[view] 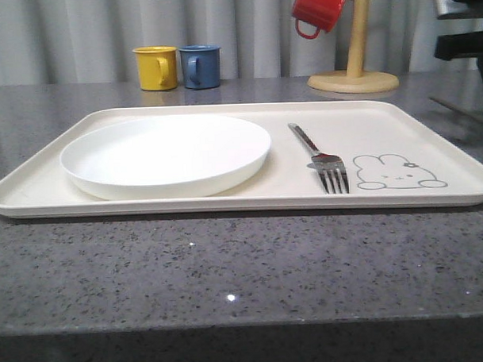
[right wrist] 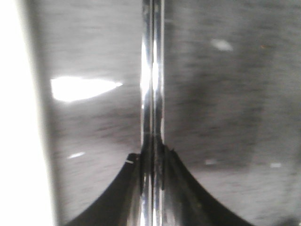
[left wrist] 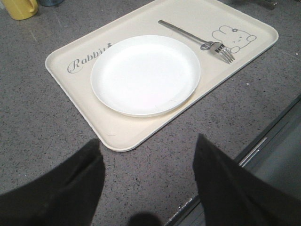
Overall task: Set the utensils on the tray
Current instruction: 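Grasp the steel chopsticks with the right gripper and lay them beside the fork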
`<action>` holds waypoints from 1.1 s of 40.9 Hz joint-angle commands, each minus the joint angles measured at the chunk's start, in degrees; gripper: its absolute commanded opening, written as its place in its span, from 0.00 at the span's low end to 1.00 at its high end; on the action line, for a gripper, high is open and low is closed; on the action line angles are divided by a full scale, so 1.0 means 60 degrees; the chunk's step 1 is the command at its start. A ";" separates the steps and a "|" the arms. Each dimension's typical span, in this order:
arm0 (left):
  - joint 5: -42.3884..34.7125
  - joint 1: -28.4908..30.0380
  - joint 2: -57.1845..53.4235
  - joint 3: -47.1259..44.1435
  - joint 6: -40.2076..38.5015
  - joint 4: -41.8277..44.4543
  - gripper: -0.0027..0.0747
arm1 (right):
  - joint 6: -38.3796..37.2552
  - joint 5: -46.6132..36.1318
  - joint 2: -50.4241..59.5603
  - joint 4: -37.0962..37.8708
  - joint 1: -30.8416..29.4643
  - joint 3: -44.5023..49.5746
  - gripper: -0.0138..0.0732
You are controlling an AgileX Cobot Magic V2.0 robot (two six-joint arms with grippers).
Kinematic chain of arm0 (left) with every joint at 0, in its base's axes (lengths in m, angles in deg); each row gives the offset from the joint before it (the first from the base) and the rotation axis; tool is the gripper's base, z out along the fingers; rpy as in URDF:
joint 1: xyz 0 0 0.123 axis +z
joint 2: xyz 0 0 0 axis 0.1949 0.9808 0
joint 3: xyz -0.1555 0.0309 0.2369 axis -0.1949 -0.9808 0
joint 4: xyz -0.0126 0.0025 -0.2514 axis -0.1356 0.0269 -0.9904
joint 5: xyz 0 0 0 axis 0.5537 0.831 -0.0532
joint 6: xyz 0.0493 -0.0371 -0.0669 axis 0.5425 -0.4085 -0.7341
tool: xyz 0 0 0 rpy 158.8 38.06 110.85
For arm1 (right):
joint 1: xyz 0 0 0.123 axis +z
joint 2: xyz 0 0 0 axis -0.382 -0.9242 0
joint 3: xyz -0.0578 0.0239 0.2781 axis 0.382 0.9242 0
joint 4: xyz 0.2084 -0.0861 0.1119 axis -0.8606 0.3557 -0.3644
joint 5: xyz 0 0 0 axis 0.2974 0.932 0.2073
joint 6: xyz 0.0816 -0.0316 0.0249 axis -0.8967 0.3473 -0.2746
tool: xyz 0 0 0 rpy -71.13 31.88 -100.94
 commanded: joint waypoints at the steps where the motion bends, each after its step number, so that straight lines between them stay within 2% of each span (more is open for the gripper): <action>1: -0.0732 -0.0073 0.0058 0.0227 -0.0103 -0.0013 0.56 | 0.0109 0.1027 0.0717 -0.0515 0.0672 -0.0311 0.20; 6: -0.0732 -0.0073 0.0058 0.0227 -0.0103 -0.0013 0.56 | -0.0155 0.1027 0.0696 -0.1125 0.1597 -0.0311 0.20; 11: -0.0732 -0.0073 0.0058 0.0227 -0.0103 -0.0013 0.56 | -0.1090 0.0809 0.0664 -0.1286 0.2367 -0.0311 0.20; 21: -0.0732 -0.0073 0.0058 0.0227 -0.0103 -0.0013 0.56 | -0.2913 0.0378 0.0424 -0.1286 0.2744 -0.0311 0.20; 28: -0.0732 -0.0073 0.0058 0.0227 -0.0103 -0.0013 0.56 | -0.3014 0.0322 0.0246 -0.1483 0.2744 -0.0303 0.21; 32: -0.0732 -0.0073 0.0058 0.0227 -0.0103 -0.0013 0.56 | -0.3014 0.0287 0.0115 -0.1496 0.2744 -0.0303 0.28; 38: -0.0732 -0.0073 0.0058 0.0227 -0.0103 -0.0013 0.56 | -0.3027 0.0219 0.0141 -0.1496 0.2744 -0.0303 0.43; 45: -0.0732 -0.0073 0.0058 0.0227 -0.0103 -0.0013 0.56 | -0.2442 0.0450 0.0402 -0.1428 0.2744 -0.0303 0.46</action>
